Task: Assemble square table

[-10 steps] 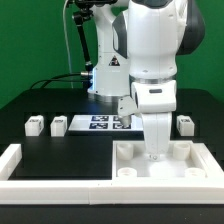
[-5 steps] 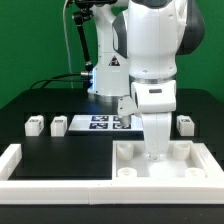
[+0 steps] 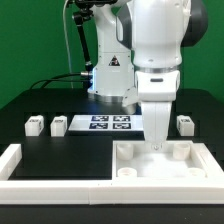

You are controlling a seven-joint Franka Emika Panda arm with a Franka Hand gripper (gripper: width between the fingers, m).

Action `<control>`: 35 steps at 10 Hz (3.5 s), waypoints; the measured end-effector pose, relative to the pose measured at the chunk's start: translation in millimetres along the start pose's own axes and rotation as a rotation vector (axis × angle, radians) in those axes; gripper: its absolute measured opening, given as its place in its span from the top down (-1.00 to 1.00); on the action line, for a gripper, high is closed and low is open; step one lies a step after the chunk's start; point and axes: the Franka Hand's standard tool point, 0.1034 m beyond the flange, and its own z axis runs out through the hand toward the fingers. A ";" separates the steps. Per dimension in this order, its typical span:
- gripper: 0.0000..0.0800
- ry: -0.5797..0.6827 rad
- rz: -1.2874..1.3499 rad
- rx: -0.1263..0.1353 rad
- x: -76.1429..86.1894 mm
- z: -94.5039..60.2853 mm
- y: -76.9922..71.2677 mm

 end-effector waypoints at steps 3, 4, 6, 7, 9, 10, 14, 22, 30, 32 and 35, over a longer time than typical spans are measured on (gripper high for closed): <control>-0.62 -0.025 0.301 -0.002 24.8 -31.3 -11.2; -0.62 -0.024 0.410 -0.011 33.4 -36.6 -12.6; -0.62 -0.019 0.493 -0.016 36.1 -38.2 -11.6; -0.62 -0.018 0.589 -0.016 36.7 -38.1 -11.9; -0.62 -0.016 0.720 -0.016 37.4 -38.0 -12.2; -0.62 -0.015 0.758 -0.016 37.6 -38.0 -12.3; -0.62 -0.035 1.191 0.006 65.8 -23.7 -45.9; -0.62 -0.285 1.243 0.149 85.7 1.6 -79.1; -0.62 -0.759 1.218 0.462 74.2 13.9 -103.5; -0.62 -0.808 1.238 0.501 74.7 23.7 -111.2; -0.62 -0.806 1.236 0.501 74.7 23.5 -111.0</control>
Offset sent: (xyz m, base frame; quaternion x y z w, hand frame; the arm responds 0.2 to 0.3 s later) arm 0.0014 0.0314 0.0329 -0.0034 -0.0213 0.2364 0.9714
